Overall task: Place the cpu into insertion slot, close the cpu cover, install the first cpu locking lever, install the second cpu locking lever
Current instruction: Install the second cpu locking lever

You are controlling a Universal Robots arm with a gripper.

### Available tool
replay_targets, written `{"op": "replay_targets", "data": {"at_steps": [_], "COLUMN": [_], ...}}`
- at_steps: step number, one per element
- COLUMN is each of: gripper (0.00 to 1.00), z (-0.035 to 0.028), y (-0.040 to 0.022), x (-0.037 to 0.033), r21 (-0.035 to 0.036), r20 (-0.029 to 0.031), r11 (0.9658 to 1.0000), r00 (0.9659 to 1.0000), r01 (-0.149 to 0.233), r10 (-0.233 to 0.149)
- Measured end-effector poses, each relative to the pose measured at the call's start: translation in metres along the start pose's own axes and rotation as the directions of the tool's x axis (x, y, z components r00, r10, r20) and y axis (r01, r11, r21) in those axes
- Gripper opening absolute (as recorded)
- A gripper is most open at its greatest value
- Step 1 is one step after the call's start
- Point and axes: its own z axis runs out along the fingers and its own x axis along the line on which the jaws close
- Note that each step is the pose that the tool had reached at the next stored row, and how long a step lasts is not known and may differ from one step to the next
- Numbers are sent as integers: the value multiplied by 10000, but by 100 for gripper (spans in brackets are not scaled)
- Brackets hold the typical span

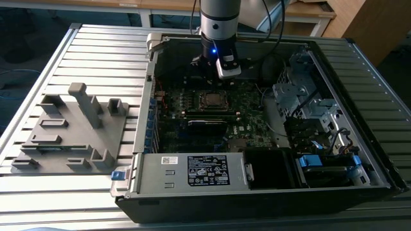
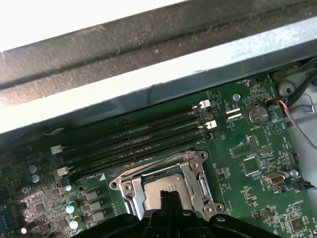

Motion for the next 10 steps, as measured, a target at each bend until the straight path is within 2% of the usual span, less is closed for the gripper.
{"op": "replay_targets", "data": {"at_steps": [10], "gripper": [11], "z": [-6], "y": [-12], "x": [-4], "r21": [2], "r20": [-1], "r11": [10000], "r00": [10000], "r01": [0], "r10": [0]}}
